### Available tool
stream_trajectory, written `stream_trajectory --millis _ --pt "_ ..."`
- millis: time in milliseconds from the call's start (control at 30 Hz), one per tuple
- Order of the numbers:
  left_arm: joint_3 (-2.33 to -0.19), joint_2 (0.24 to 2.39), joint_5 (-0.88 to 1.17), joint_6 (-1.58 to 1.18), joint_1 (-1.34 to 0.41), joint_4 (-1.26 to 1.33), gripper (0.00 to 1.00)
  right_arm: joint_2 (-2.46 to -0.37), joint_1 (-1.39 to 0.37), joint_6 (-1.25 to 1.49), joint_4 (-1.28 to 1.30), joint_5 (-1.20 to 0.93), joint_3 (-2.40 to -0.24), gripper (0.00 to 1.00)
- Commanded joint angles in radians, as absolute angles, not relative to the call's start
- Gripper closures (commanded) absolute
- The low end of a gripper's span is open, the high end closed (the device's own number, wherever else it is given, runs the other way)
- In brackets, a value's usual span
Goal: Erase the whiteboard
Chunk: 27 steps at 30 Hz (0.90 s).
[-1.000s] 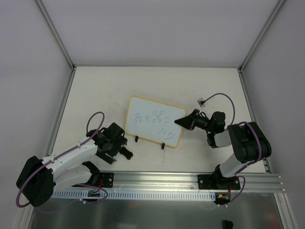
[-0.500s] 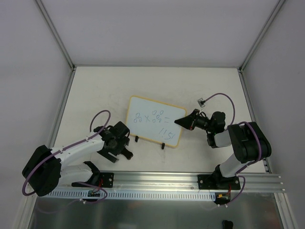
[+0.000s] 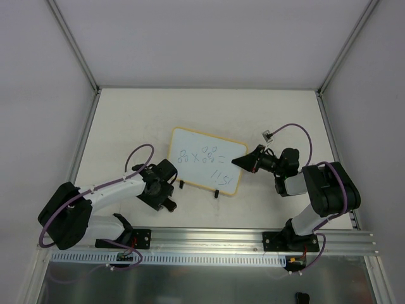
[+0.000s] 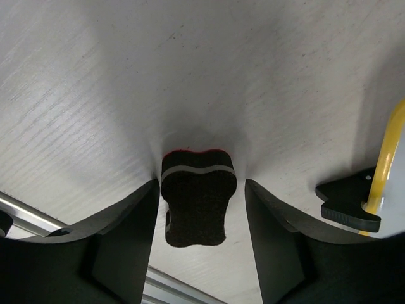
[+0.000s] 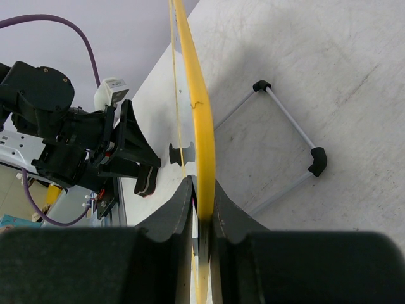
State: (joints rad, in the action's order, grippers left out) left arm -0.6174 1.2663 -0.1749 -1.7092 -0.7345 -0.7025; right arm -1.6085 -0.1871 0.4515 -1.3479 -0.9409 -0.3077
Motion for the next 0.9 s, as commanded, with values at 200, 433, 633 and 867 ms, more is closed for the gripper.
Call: stream_trajectory --millis 200,433,633,867 --pt "-0.618 1.279 -0.129 -1.707 -0.749 -0.673 0.72 -1.582 -0.187 0.351 -1.531 -0.910 -0.298 1.00" --pt "-0.597 1.244 -0.120 -1.700 -0.749 -0.666 0.85 -1.580 -0.187 0.351 -1.531 -0.910 -0.298 1.00" --pt "-0.614 1.141 -0.175 -1.571 -0.749 -0.669 0.99 -1.583 -0.187 0.353 -1.531 -0.911 -0.299 1.00" --pt "-0.690 1.080 -0.304 -1.330 -0.749 -0.670 1.00 -1.585 -0.187 0.354 -1.531 -0.911 -0.301 1.00"
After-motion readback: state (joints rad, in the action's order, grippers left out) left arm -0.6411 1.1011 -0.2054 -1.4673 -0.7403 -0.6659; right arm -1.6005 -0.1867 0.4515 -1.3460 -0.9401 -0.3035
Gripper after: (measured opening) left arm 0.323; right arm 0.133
